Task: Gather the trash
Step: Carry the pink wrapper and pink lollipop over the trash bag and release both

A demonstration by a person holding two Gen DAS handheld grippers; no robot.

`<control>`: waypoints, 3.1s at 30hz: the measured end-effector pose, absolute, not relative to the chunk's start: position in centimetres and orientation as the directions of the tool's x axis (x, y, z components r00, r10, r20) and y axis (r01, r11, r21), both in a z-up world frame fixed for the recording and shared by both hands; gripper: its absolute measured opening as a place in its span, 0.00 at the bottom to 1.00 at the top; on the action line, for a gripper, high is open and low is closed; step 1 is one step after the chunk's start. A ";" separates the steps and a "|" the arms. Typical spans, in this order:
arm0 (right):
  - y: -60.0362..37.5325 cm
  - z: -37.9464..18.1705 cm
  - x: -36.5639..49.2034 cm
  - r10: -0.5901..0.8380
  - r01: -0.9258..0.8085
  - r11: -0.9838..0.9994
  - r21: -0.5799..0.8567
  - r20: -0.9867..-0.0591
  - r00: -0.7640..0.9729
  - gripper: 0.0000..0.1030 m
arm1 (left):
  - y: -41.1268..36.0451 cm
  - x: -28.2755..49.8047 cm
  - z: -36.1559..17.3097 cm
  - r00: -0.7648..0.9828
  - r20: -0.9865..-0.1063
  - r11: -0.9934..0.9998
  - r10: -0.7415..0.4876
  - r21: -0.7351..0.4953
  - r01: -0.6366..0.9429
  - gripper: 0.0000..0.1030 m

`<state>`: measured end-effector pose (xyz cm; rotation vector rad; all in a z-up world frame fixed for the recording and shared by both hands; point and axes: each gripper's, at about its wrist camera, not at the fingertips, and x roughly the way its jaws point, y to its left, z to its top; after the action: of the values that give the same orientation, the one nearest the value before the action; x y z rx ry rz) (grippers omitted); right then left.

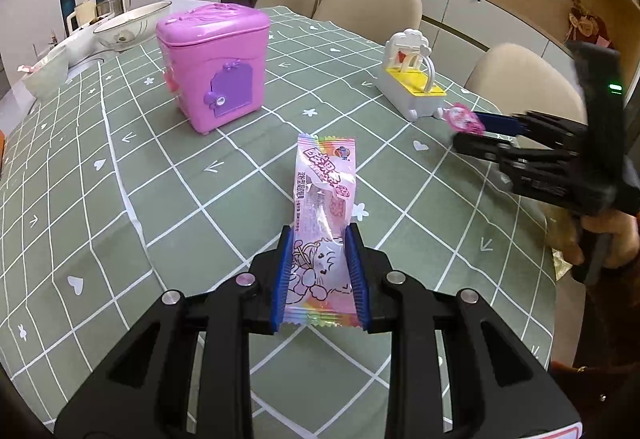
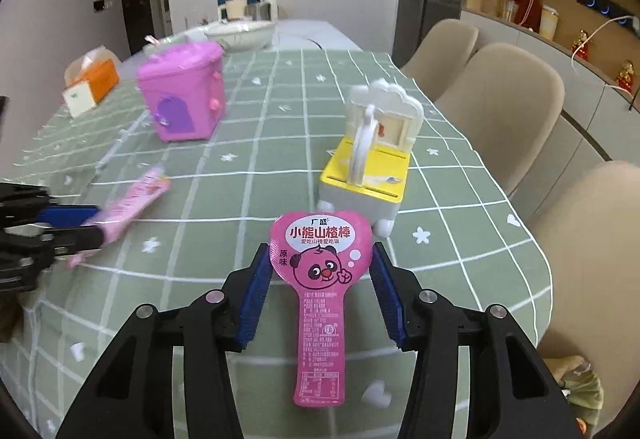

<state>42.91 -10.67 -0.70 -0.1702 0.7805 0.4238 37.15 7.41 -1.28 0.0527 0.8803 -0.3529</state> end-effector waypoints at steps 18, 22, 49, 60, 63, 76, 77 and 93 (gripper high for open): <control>-21.5 4.8 32.8 0.279 -0.345 0.938 -0.016 -0.555 0.784 0.46 | -1.9 32.7 6.7 0.726 -0.607 0.929 -0.322 -0.055 0.366 0.25; -26.2 5.6 30.6 0.246 -0.285 0.958 0.005 -0.523 0.816 0.46 | -6.9 31.4 7.7 0.722 -0.577 0.903 -0.382 -0.066 0.424 0.25; -47.2 0.8 25.2 -0.001 0.097 0.985 0.145 -0.550 0.835 0.46 | -31.1 34.7 -9.4 0.331 -0.749 0.742 -0.575 -0.306 0.596 0.25; -47.8 -1.9 27.2 0.004 0.116 0.980 0.164 -0.595 0.804 0.46 | -33.7 36.2 -9.8 0.358 -0.728 0.732 -0.585 -0.283 0.620 0.43; -47.6 -2.4 27.8 0.012 0.112 0.980 0.167 -0.602 0.798 0.46 | -32.8 35.3 -8.6 0.380 -0.721 0.738 -0.580 -0.268 0.619 0.44; -41.8 -5.1 32.8 0.118 -0.022 0.988 0.156 -0.644 0.756 0.46 | -24.8 31.0 -4.2 0.501 -0.647 0.791 -0.574 -0.280 0.544 0.51; -41.0 -5.5 33.2 0.128 -0.039 0.988 0.150 -0.650 0.749 0.46 | -23.9 30.5 -4.0 0.512 -0.642 0.797 -0.570 -0.280 0.536 0.51; -38.4 -10.4 37.4 0.041 0.011 0.998 0.058 -0.811 0.584 0.46 | -18.2 28.3 -3.9 0.565 -0.641 0.837 -0.520 -0.249 0.488 0.52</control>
<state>37.40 -38.44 -10.39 0.0589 0.9475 0.0179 28.35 -18.22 -3.88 -0.0447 0.7690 -0.5927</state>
